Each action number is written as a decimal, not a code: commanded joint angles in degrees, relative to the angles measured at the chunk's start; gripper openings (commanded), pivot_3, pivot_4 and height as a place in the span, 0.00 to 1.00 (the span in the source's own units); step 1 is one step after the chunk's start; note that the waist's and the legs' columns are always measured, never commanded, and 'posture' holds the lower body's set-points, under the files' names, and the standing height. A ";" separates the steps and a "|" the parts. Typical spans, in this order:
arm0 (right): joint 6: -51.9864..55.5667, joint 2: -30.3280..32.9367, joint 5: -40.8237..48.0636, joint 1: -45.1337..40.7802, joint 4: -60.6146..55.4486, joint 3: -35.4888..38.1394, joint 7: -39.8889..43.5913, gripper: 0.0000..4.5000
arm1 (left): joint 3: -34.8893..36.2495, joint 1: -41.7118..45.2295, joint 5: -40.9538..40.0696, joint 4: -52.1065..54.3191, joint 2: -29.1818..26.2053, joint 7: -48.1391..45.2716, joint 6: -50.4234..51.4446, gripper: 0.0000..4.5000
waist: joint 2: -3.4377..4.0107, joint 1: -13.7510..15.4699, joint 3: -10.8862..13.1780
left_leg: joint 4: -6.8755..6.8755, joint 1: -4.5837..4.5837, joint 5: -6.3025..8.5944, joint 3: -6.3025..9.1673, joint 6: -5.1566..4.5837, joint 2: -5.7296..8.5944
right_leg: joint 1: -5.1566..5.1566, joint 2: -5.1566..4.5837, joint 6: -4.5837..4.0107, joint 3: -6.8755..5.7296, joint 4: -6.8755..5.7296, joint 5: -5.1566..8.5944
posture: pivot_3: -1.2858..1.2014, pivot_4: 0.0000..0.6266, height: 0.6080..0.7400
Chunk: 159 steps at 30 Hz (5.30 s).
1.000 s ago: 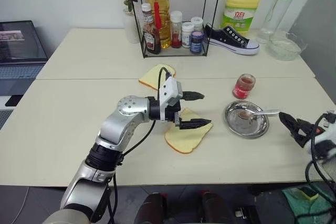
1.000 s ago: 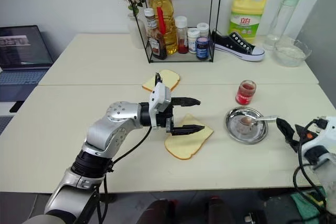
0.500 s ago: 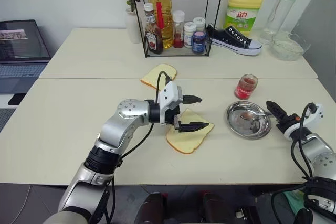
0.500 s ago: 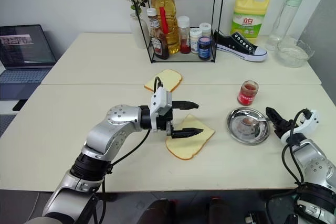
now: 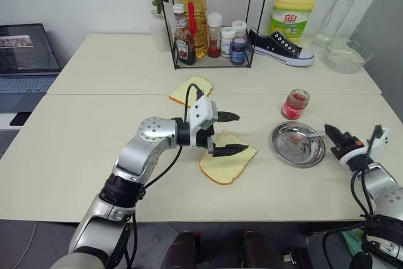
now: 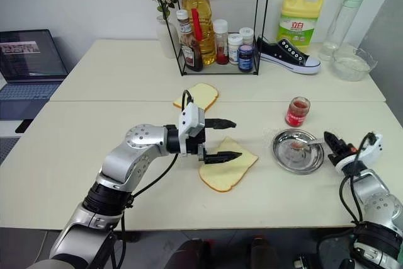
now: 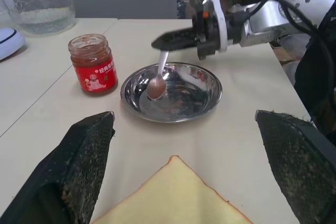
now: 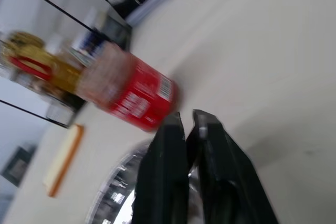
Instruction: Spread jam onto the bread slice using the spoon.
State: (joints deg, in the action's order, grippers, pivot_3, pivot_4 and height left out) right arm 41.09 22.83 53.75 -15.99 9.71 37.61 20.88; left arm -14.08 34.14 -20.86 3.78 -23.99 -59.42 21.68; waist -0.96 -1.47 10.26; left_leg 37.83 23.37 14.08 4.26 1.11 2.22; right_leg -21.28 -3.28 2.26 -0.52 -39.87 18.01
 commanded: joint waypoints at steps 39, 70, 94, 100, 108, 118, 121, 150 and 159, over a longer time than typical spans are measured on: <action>-2.60 15.41 -16.92 -28.22 11.11 -16.82 0.41 0.01 | 4.31 10.79 4.18 -11.57 7.05 1.48 -8.07 1.00 | 0.04 -0.04 0.04 | 0.00 0.20 0.00 -0.03 0.00 0.01 | -0.19 -0.01 0.00 -0.01 0.05 0.00 | 0.52 0.24 1.00; 5.65 12.56 -14.95 -31.82 11.56 -6.48 -1.41 0.01 | 4.64 11.17 4.03 -11.78 6.59 1.21 -7.72 1.00 | 0.05 -0.04 0.04 | 0.01 0.32 -0.01 -0.01 0.01 0.02 | -0.26 -0.04 0.00 -0.04 0.09 -0.01 | 0.52 0.24 1.00; 19.17 0.64 17.83 -20.30 -29.90 -4.68 -23.20 0.01 | 8.36 -3.32 -2.31 1.13 -10.31 -10.38 -1.87 1.00 | 0.13 -0.01 0.07 | -0.04 0.46 0.00 0.00 0.00 -0.09 | -0.55 0.03 -0.02 0.03 -0.05 0.00 | 0.52 0.24 1.00; 14.08 1.50 22.75 -24.07 -22.13 -1.74 -29.44 0.01 | 8.52 -1.94 -2.61 1.31 -9.39 -8.23 -1.38 1.00 | 0.12 0.79 0.08 | 0.04 0.47 0.00 0.02 0.00 0.09 | -0.44 -0.11 0.00 -0.02 0.02 -0.02 | 0.52 0.24 1.00; 7.94 12.17 10.48 -22.99 -11.37 -4.73 -21.06 0.01 | 6.64 4.68 -0.17 -3.57 -3.75 -5.33 -4.50 1.00 | 0.12 0.59 0.08 | 0.01 0.48 0.00 -0.06 -0.02 0.08 | -0.47 -0.08 0.00 -0.01 0.01 -0.01 | 0.52 0.24 1.00; -0.72 15.58 -8.04 -22.62 -1.87 -14.88 -9.39 0.01 | 4.40 11.15 2.93 -9.19 3.74 -2.52 -7.51 1.00 | 0.11 -0.55 0.08 | -0.01 0.48 0.00 -0.11 -0.02 -0.02 | -0.51 0.00 0.00 -0.01 0.00 -0.02 | 0.52 0.24 1.00; -2.58 15.06 -11.63 -23.64 -0.30 -16.84 -7.87 0.01 | 4.62 11.13 2.96 -9.19 3.74 -2.77 -7.55 1.00 | 0.12 -0.45 0.08 | -0.01 0.48 0.00 -0.10 -0.02 -0.05 | -0.52 0.04 0.00 -0.01 -0.01 -0.01 | 0.52 0.24 1.00; -0.33 9.37 -20.51 -28.51 4.42 -15.76 -3.28 0.01 | 5.72 9.53 2.17 -6.12 2.36 -1.44 -5.59 1.00 | 0.12 -0.17 0.09 | 0.03 0.51 -0.02 -0.07 0.02 0.02 | -0.52 -0.04 0.00 0.02 0.00 -0.02 | 0.52 0.24 1.00; 5.88 6.64 -15.00 -28.66 6.13 -6.88 -9.70 0.01 | 5.76 10.16 2.29 -6.98 2.39 -1.68 -6.08 1.00 | 0.12 -0.18 0.08 | 0.03 0.50 -0.02 -0.09 0.01 0.01 | -0.52 -0.04 0.00 0.04 -0.01 -0.02 | 0.52 0.24 1.00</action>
State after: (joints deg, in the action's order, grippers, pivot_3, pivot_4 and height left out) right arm 46.21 29.60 36.50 -43.56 16.60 27.81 12.60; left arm -9.52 43.37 -17.86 -4.61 -21.24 -61.28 16.25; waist -0.84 -1.65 10.35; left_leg 37.86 23.87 14.06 4.18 1.12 2.23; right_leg -21.80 -3.32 2.26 -0.49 -39.88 18.00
